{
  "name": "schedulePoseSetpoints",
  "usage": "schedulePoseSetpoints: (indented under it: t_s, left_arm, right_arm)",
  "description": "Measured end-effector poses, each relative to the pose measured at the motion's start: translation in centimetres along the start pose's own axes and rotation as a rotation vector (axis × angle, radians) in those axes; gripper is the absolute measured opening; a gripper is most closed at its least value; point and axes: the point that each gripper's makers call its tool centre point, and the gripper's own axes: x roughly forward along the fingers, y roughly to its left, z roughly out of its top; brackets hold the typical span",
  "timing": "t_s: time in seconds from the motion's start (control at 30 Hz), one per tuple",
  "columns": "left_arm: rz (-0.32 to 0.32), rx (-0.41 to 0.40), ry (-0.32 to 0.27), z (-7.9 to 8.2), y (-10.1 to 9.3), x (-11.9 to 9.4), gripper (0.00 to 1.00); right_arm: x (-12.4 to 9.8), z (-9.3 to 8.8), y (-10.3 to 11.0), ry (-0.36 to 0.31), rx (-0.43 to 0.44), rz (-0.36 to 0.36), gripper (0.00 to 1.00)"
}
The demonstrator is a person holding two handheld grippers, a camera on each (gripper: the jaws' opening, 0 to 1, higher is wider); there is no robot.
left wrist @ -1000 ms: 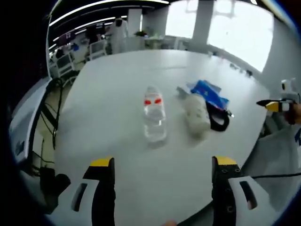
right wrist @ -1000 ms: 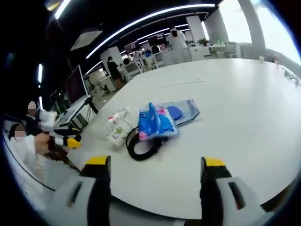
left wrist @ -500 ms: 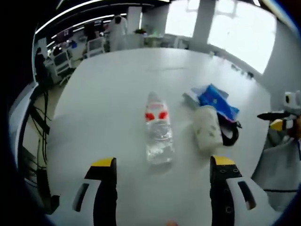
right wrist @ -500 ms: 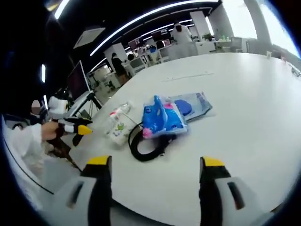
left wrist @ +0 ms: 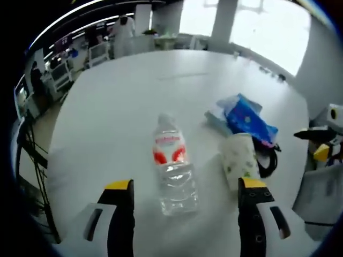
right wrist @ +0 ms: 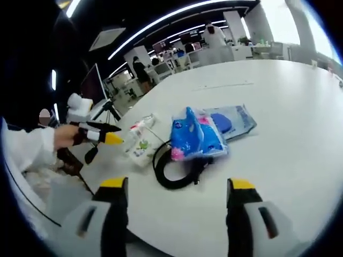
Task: Arrange the tabletop items into an orderly group along one side of the table until the central work area is clear of visible clutter.
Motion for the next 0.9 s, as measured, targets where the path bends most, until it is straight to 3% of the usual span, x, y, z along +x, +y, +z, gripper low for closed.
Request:
schedulePoseSetpoints:
  t_s: [0.2, 0.33, 0.6, 0.8, 0.9]
  left_arm:
    - [0.008, 0.024, 0.078, -0.2, 0.5, 1.5, 0.71]
    - [0.003, -0.020, 0.085, 0.3, 0.5, 2.3, 0.70]
    - [0.007, -0.030, 0.117, -0.1, 0.8, 3.4, 0.68]
    - [0.027, -0.024, 0.125, -0.2, 1.1, 4.1, 0.68]
    - [0.068, -0.024, 0.115, 0.0, 1.8, 4.4, 0.66]
  right_arm:
    - [-0.2, -0.2, -1.2, -0.005, 0.027, -0.026, 0.73]
    - [0.2, -0.6, -1.4, 0.007, 0.039, -0.031, 0.72]
    - [1.0, -0.3, -1.4, -0.002, 0.071, -0.031, 0.71]
    - [1.7, -0.3, -1.2, -0.003, 0.093, -0.023, 0.71]
    - [1.8, -0.3, -1.2, -0.002, 0.095, -0.022, 0.70]
